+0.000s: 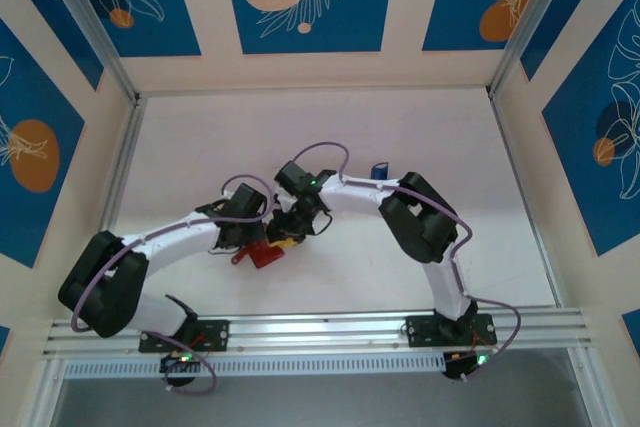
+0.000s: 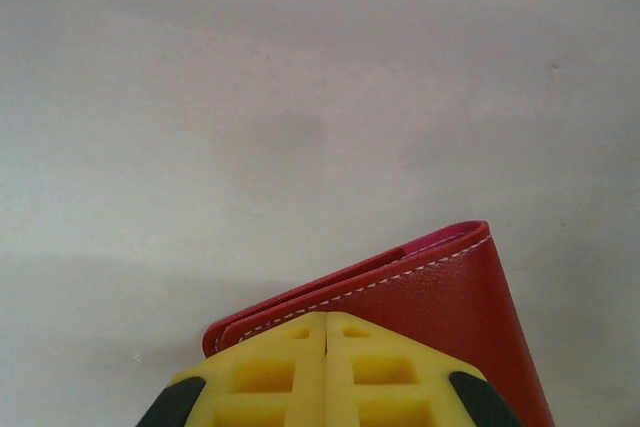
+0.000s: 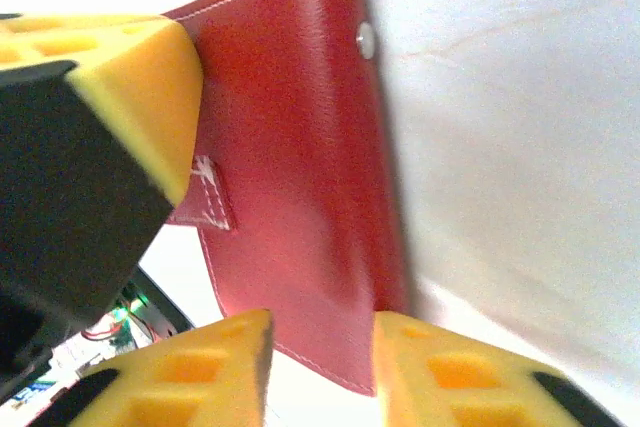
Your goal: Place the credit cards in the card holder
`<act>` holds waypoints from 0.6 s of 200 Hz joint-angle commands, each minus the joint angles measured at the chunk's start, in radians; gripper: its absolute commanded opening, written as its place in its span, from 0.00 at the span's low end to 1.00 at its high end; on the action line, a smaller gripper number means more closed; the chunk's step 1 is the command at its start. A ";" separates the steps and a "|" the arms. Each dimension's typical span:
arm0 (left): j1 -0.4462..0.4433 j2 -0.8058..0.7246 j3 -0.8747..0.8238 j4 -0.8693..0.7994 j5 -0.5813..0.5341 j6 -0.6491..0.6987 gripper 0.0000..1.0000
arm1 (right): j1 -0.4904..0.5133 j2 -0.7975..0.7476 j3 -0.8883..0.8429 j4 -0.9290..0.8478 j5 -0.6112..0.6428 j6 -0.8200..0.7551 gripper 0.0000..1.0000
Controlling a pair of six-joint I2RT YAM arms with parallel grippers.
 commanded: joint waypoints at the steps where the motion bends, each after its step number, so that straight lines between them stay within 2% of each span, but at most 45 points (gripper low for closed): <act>1: 0.012 0.016 -0.091 -0.048 -0.007 -0.013 0.02 | -0.046 -0.059 -0.038 0.007 -0.029 -0.012 0.38; 62: 0.013 -0.023 -0.162 -0.028 0.009 -0.039 0.01 | -0.044 0.057 -0.023 0.104 -0.148 0.007 0.42; 120: 0.012 -0.020 -0.218 -0.008 0.028 -0.078 0.00 | -0.011 0.116 -0.040 0.175 -0.186 0.051 0.41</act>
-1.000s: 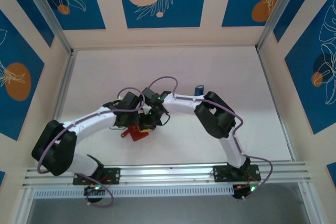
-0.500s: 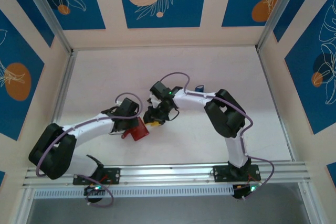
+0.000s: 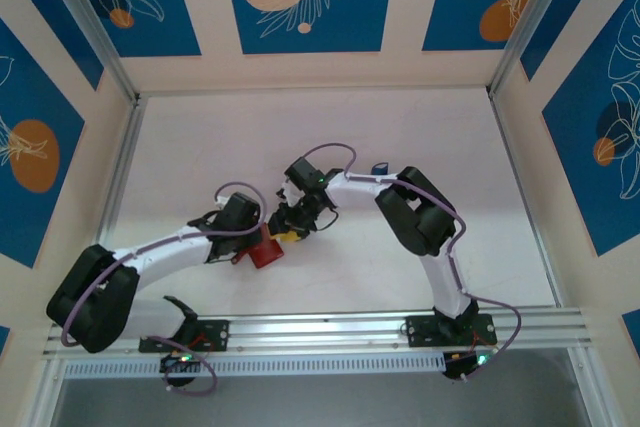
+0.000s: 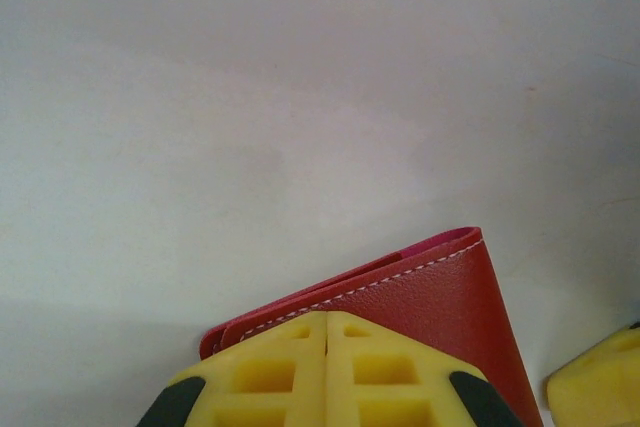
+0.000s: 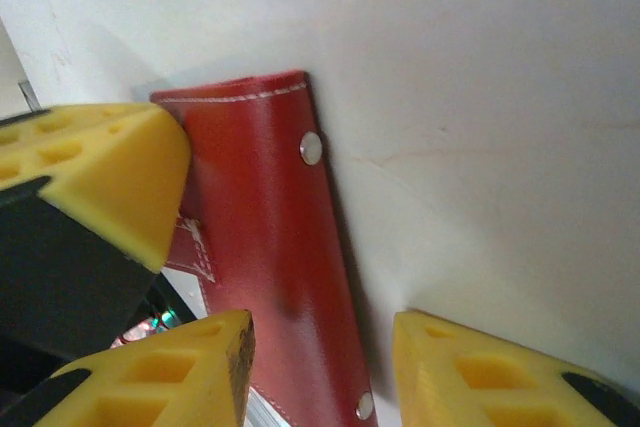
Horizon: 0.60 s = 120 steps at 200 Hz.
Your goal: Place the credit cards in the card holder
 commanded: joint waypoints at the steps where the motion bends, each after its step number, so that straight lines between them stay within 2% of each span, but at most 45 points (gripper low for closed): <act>1: 0.012 0.052 -0.096 -0.154 0.030 -0.035 0.00 | 0.033 0.046 -0.021 0.034 -0.067 0.030 0.42; 35: 0.011 0.059 -0.131 -0.118 0.047 -0.061 0.00 | 0.065 0.079 0.003 0.071 -0.115 0.057 0.41; 81: 0.011 0.040 -0.150 -0.103 0.051 -0.078 0.00 | 0.068 0.095 -0.037 0.258 -0.208 0.169 0.35; 120: 0.011 0.018 -0.154 -0.108 0.049 -0.085 0.00 | 0.057 0.082 -0.080 0.346 -0.210 0.234 0.11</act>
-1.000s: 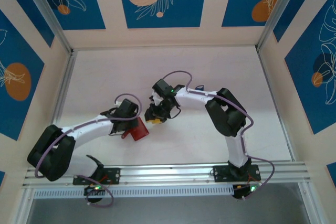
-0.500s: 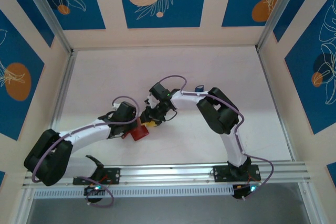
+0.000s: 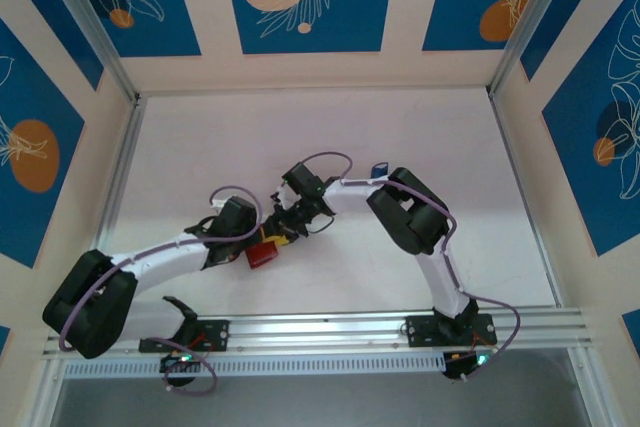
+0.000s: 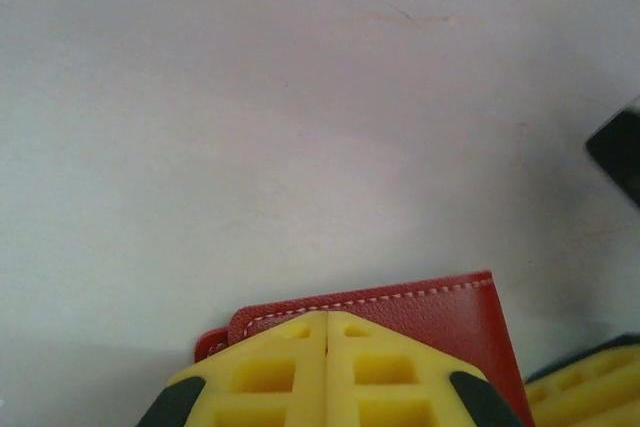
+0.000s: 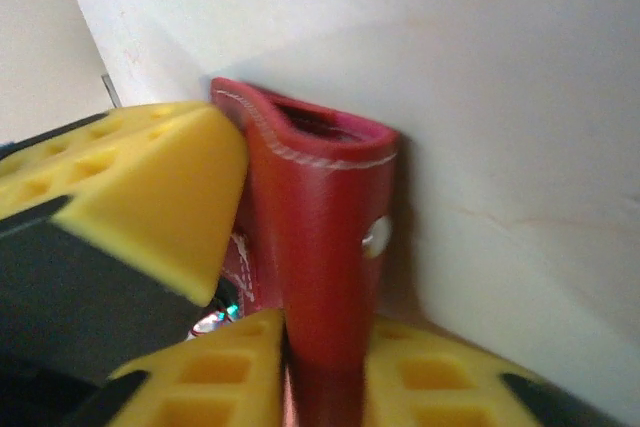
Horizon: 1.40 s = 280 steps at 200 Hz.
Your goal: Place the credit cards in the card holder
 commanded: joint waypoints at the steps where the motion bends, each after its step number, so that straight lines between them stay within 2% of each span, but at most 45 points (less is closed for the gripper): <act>1: 0.007 0.046 -0.083 -0.215 0.056 -0.019 0.00 | 0.038 0.033 -0.024 0.105 -0.070 0.062 0.10; 16: 0.007 0.023 -0.065 -0.239 0.050 -0.009 0.00 | 0.025 0.008 -0.041 0.099 -0.060 0.061 0.00; 32: 0.008 -0.023 -0.027 -0.288 0.039 0.017 0.01 | -0.006 -0.068 -0.088 0.075 -0.031 0.043 0.00; 43: 0.008 -0.064 0.002 -0.319 0.032 0.035 0.05 | -0.035 -0.149 -0.108 -0.009 0.015 -0.002 0.00; 56: 0.008 -0.113 0.032 -0.352 0.026 0.051 0.11 | -0.067 -0.244 -0.096 -0.197 0.135 -0.091 0.00; 72: 0.009 -0.149 0.063 -0.385 0.020 0.076 0.16 | -0.080 -0.333 -0.004 -0.544 0.416 -0.216 0.00; 91: 0.008 -0.170 0.095 -0.422 0.007 0.095 0.20 | -0.082 -0.385 0.068 -0.785 0.659 -0.261 0.00; 130: 0.009 -0.190 0.107 -0.431 0.011 0.112 0.21 | -0.038 -0.374 0.163 -1.092 1.061 -0.212 0.00; 161: 0.009 -0.194 0.116 -0.437 0.022 0.117 0.21 | 0.038 -0.307 0.236 -1.265 1.306 -0.113 0.00; 181: 0.009 -0.204 0.124 -0.448 0.024 0.116 0.21 | 0.105 -0.184 0.327 -1.394 1.413 -0.043 0.00; 210: 0.009 -0.249 0.130 -0.487 0.004 0.103 0.21 | 0.202 -0.014 0.459 -1.442 1.421 -0.017 0.01; 216: 0.009 -0.263 0.130 -0.499 -0.004 0.100 0.21 | 0.218 0.018 0.490 -1.443 1.411 -0.019 0.04; 228: 0.010 -0.295 0.133 -0.519 -0.014 0.100 0.21 | 0.246 0.070 0.541 -1.426 1.379 -0.037 0.19; 242: 0.010 -0.330 0.136 -0.542 -0.031 0.101 0.21 | 0.268 0.100 0.580 -1.375 1.309 -0.079 0.28; 258: 0.009 -0.360 0.144 -0.580 -0.066 0.098 0.21 | 0.273 0.055 0.546 -1.238 1.160 -0.148 0.35; 280: 0.009 -0.393 0.146 -0.609 -0.090 0.098 0.21 | 0.229 -0.115 0.391 -1.014 0.939 -0.189 0.37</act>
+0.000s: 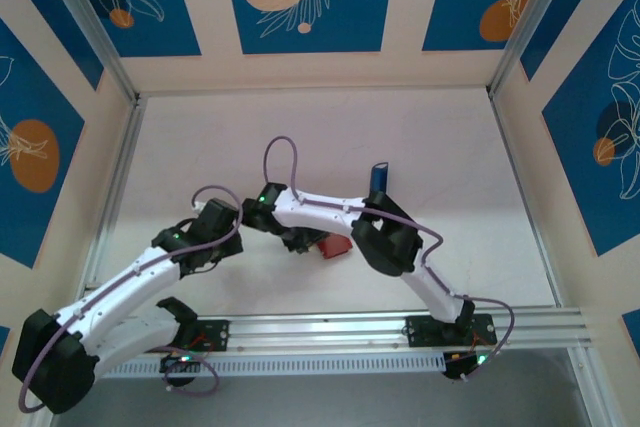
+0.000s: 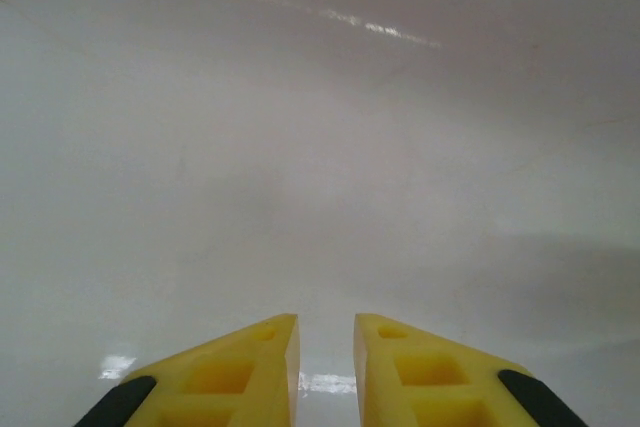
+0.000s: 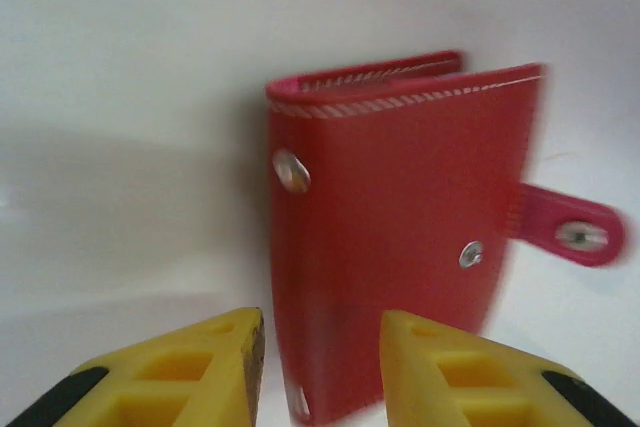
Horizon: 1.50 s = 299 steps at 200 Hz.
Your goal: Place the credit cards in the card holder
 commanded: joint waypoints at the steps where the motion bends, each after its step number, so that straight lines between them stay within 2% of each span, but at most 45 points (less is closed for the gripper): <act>1: 0.008 -0.034 0.027 -0.079 -0.053 0.000 0.21 | -0.053 -0.190 -0.119 0.214 -0.263 -0.055 0.37; 24: 0.007 0.018 0.049 -0.031 0.001 0.056 0.19 | -0.140 -0.378 -0.262 0.331 -0.367 -0.081 0.37; 45: -0.022 0.135 0.123 0.043 0.058 0.123 0.14 | -0.234 -0.485 -0.356 0.346 -0.358 -0.120 0.34; 72: -0.089 0.341 0.274 0.145 0.156 0.173 0.12 | -0.330 -0.514 -0.434 0.323 -0.303 -0.164 0.28; 117: -0.209 0.665 0.524 0.255 0.286 0.160 0.06 | -0.443 -0.566 -0.586 0.472 -0.474 -0.218 0.32; 148: -0.230 0.825 0.627 0.274 0.330 0.136 0.02 | -0.489 -0.577 -0.645 0.534 -0.548 -0.234 0.33; 183: -0.229 0.904 0.661 0.276 0.347 0.123 0.00 | -0.508 -0.558 -0.673 0.576 -0.581 -0.246 0.30; 225: -0.233 0.915 0.628 0.287 0.351 0.112 0.00 | -0.521 -0.542 -0.693 0.606 -0.619 -0.249 0.23; 251: -0.237 0.924 0.607 0.297 0.351 0.106 0.00 | -0.521 -0.541 -0.698 0.600 -0.615 -0.249 0.19; 299: -0.244 0.923 0.569 0.319 0.353 0.090 0.00 | -0.514 -0.531 -0.697 0.573 -0.560 -0.255 0.18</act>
